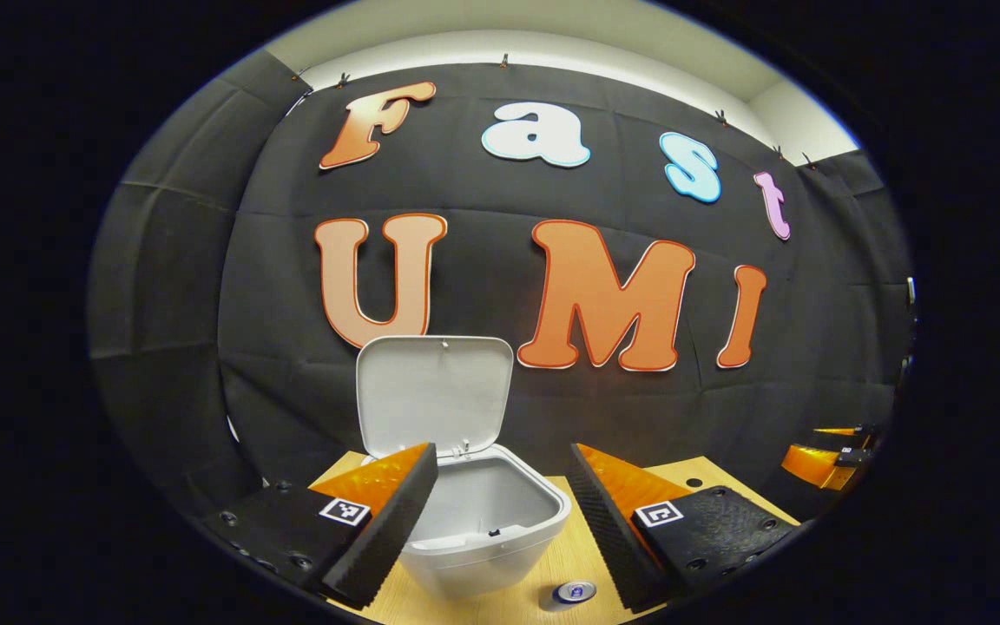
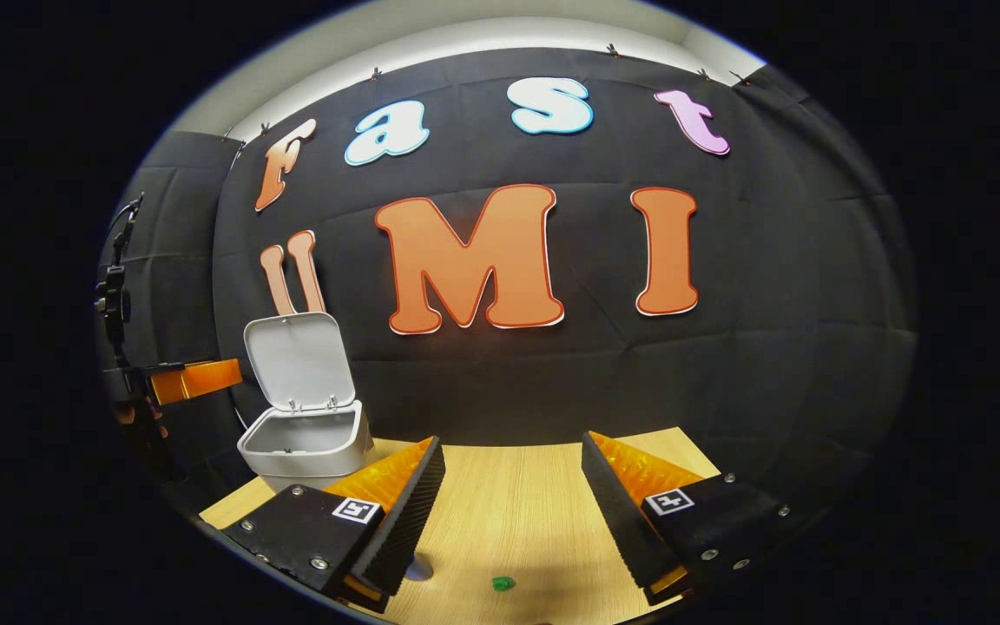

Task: Press the lid of the desktop garbage bin to open it, pick up the crumpled paper on the desktop and throw it into the bin, then pick up the pop can on the desktop and drop it into the bin, and finally close the garbage bin lid.

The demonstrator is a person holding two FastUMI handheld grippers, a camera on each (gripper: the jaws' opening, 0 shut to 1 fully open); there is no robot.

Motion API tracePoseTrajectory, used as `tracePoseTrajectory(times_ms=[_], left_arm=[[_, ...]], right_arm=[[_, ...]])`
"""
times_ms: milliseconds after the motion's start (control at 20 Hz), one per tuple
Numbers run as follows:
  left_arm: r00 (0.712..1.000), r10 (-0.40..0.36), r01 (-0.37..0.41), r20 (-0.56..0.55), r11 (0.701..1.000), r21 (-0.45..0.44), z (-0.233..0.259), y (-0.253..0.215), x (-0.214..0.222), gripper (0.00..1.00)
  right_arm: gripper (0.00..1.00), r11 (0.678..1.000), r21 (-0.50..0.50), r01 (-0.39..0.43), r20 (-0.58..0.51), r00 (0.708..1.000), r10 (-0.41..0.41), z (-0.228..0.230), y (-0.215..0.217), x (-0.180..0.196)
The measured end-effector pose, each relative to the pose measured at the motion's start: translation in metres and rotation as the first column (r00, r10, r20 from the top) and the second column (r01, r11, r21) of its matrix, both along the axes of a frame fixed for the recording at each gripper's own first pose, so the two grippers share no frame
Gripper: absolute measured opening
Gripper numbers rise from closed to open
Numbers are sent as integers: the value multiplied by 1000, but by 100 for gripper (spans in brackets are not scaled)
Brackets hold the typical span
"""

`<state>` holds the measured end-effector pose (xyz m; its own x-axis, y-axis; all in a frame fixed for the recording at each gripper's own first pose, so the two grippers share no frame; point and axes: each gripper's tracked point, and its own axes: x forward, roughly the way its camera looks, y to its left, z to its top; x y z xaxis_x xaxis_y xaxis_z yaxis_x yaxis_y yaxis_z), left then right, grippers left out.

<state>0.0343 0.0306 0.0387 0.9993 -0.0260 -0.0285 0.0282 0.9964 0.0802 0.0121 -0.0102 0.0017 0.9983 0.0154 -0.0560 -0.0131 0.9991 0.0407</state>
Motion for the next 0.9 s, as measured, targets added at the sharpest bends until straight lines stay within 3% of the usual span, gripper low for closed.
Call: tracePoseTrajectory(times_ms=[300, 500, 750, 900], left_arm=[[997, -64, 66, -44, 997, 49, -20, -14, 1, 94], [995, -78, 82, -65, 995, 53, -33, -14, 0, 94], [993, -82, 88, -86, 994, 62, -45, -8, 0, 94], [989, -86, 94, -121, 994, 60, -60, -3, -1, 94]], right_arm=[[95, 999, -43, -16, -95, 995, 12, -39, 0, 5], [95, 997, -68, -25, -213, 977, 10, -88, -4, 8], [96, 996, -68, -50, -367, 930, 22, -161, 1, 13], [95, 994, -54, -95, -468, 882, 59, -210, 10, 12]])
